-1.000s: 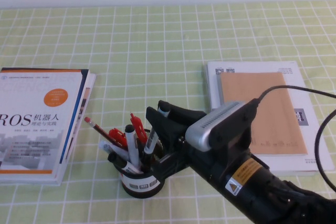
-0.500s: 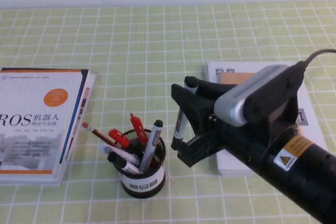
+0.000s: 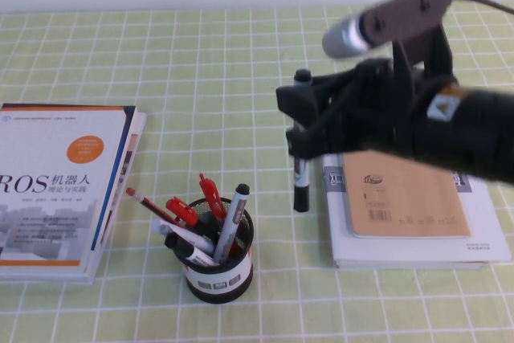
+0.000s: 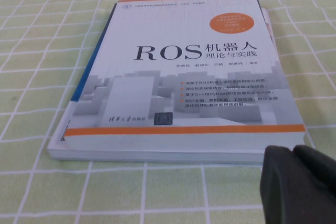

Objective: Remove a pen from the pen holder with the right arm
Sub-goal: 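Take a marker out of the pen holder and lay it on the table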

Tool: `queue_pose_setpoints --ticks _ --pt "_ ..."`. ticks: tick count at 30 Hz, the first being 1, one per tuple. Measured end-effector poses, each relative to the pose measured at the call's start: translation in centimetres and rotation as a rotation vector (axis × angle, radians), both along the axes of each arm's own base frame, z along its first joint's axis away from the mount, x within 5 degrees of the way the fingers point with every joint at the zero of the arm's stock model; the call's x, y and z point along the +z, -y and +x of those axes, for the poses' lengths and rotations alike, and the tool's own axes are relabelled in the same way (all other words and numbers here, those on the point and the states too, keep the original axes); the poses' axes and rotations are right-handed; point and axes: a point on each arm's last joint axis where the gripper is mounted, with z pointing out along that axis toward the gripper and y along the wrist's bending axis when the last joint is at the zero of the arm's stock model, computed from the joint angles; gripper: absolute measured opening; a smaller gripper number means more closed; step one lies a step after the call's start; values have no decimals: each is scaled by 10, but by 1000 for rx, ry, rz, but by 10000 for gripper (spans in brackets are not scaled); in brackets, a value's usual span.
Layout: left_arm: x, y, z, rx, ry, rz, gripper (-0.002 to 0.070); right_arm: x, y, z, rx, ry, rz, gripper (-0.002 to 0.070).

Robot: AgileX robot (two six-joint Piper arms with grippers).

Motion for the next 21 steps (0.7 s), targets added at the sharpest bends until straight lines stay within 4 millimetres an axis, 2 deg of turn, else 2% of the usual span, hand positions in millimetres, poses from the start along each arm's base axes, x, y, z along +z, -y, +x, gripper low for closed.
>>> queue_pose_setpoints --ticks 4,9,15,21 --pt "0 0 0 0 0 0 -6 8 -1 30 -23 -139 -50 97" --pt "0 0 0 0 0 0 -6 0 -14 64 -31 -309 -106 97" --pt "0 0 0 0 0 0 -6 -20 -30 115 -51 -451 -161 97" --pt "0 0 0 0 0 0 -6 -54 -34 161 -99 -550 -186 97"
